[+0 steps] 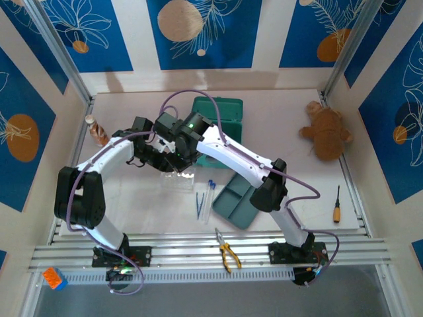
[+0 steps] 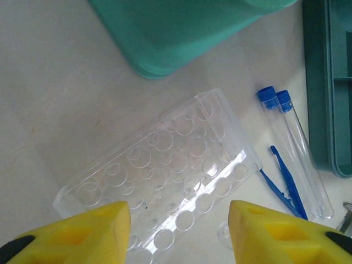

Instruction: Organize the chemistry lab equipment

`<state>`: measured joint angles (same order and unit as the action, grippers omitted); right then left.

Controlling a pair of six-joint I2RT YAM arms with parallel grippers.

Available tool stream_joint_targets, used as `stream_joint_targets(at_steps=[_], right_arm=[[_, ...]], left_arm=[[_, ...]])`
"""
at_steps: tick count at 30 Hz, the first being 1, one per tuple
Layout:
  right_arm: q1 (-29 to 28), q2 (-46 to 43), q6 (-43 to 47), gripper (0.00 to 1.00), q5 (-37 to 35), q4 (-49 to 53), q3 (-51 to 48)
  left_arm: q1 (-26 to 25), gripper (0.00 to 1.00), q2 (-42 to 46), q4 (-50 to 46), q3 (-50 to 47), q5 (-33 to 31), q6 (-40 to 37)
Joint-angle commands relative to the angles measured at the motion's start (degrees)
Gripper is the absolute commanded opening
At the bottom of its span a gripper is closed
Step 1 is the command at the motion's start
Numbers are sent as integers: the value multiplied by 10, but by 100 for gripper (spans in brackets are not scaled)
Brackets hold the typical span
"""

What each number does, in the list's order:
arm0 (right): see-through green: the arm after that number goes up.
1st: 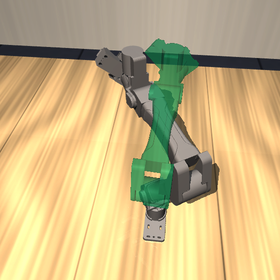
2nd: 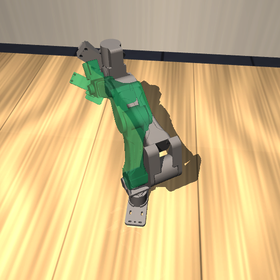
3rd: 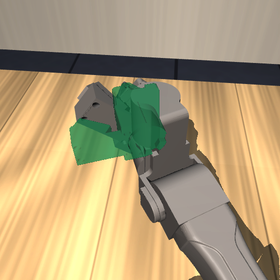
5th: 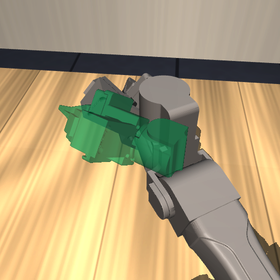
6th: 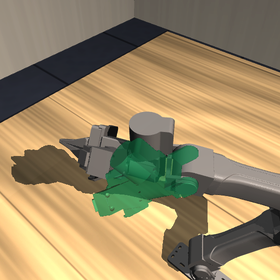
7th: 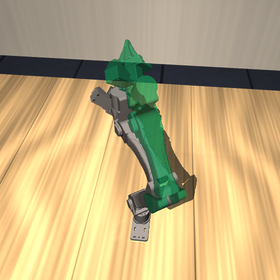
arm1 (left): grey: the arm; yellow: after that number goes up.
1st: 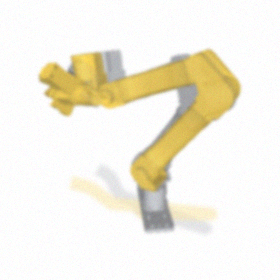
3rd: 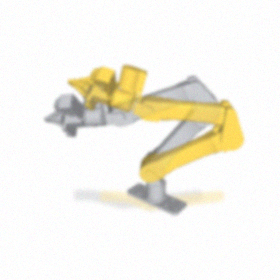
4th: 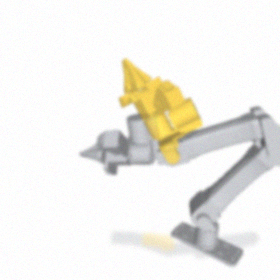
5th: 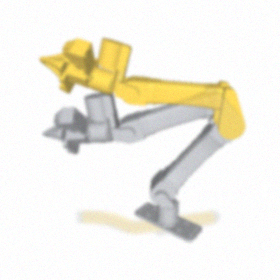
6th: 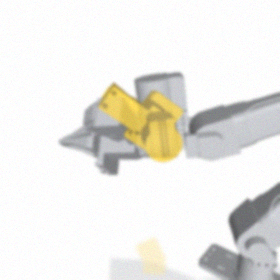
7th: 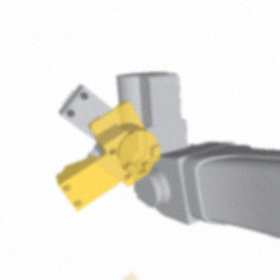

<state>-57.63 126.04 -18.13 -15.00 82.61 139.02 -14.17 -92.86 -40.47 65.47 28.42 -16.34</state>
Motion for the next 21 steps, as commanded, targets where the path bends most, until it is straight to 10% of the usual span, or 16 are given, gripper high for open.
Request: stream_joint_targets(at_steps=[1, 21], right_arm=[[6, -21, -6, 19, -11, -39, -4], [34, 2, 1, 19, -63, 44, -27]], left_arm=[[-12, 50, 6, -15, 0, -1, 0], [96, 50, 9, 2, 11, -49, -24]])
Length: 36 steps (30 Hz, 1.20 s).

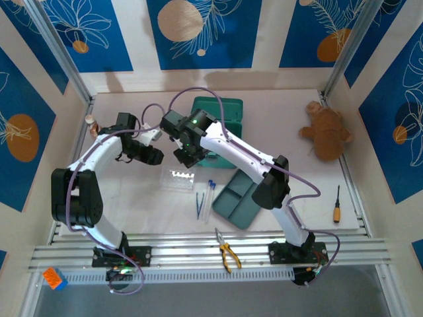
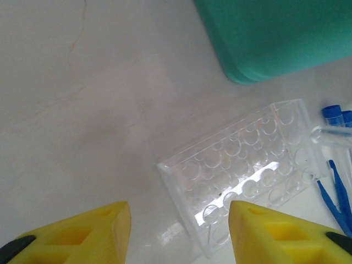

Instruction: Organize the chemistry lab equipment

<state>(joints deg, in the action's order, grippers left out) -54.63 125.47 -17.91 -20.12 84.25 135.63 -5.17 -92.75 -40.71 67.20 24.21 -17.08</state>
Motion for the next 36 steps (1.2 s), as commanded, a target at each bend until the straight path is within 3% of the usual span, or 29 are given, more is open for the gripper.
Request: stream_joint_targets(at_steps=[1, 22, 36], right_arm=[[4, 10, 0, 19, -10, 27, 7], [7, 64, 10, 19, 0, 36, 52], [-4, 106, 22, 21, 4, 62, 105]], left_arm=[[6, 50, 8, 6, -10, -8, -17], [7, 50, -12, 39, -68, 6, -26], [-25, 50, -41, 47, -74, 13, -22]])
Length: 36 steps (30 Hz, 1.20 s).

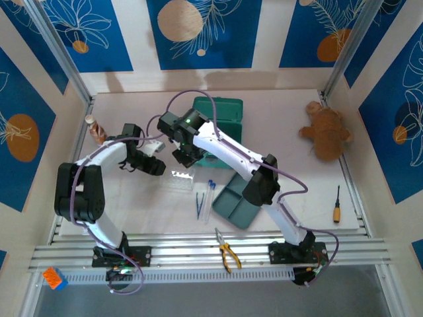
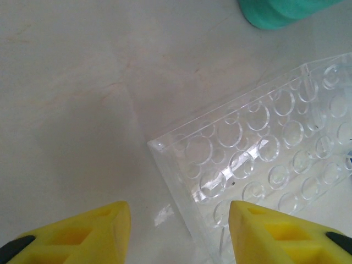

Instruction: Organize the chemistry lab equipment

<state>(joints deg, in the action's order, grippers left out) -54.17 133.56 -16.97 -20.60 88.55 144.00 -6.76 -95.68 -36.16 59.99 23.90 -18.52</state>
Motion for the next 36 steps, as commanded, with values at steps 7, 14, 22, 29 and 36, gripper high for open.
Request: stream_joint_targets(at_steps=[7, 14, 22, 29, 36], right_arm=[[-15, 36, 17, 21, -4, 35, 33], [-14, 34, 19, 21, 5, 25, 25], [-13, 41, 5, 25, 18, -21, 28], [-8, 50, -5, 26, 16, -35, 40], [1, -1, -14, 44, -13, -49, 5]], left_arm=[[-20, 50, -22, 1, 8, 5, -4], [-32, 50, -33, 5, 16, -3, -5], [-44, 50, -42, 5, 21, -5, -2], [-44, 50, -41, 4, 18, -6, 3], [-43, 50, -36, 0, 12, -5, 7]])
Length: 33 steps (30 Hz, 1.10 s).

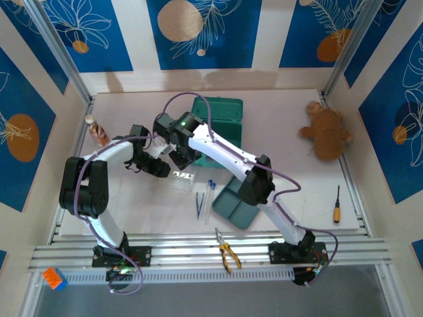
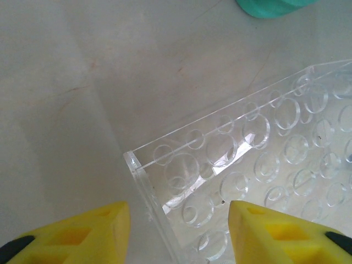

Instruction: Organize the chemistry lab equipment

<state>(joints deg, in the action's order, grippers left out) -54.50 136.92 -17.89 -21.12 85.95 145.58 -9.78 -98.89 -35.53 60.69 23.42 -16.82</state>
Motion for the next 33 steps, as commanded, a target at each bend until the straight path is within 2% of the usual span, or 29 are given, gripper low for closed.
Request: stream_joint_targets(at_steps=[1, 10, 13, 18, 21, 27, 33], right_arm=[[6, -43, -7, 45, -10, -24, -13], [6, -141, -33, 48, -44, -47, -68], [4, -194, -54, 48, -51, -83, -141], [7, -303, -108, 47, -23, -175, -320], [3, -338, -147, 45, -14, -195, -395], [-15, -357, -232, 36, 11, -241, -511], [-29, -339, -306, 28, 18, -289, -571]], left_arm=[[-14, 50, -5, -7, 5, -1, -9], [-7, 50, -6, -9, 5, -34, 6], [1, 50, -2, -14, 4, -34, 7], [25, 50, 3, -19, 1, -58, 10], [44, 50, 7, -22, -1, -53, 15], [57, 50, 29, -23, -9, -25, 7], [60, 51, 40, -22, -6, -29, 13]])
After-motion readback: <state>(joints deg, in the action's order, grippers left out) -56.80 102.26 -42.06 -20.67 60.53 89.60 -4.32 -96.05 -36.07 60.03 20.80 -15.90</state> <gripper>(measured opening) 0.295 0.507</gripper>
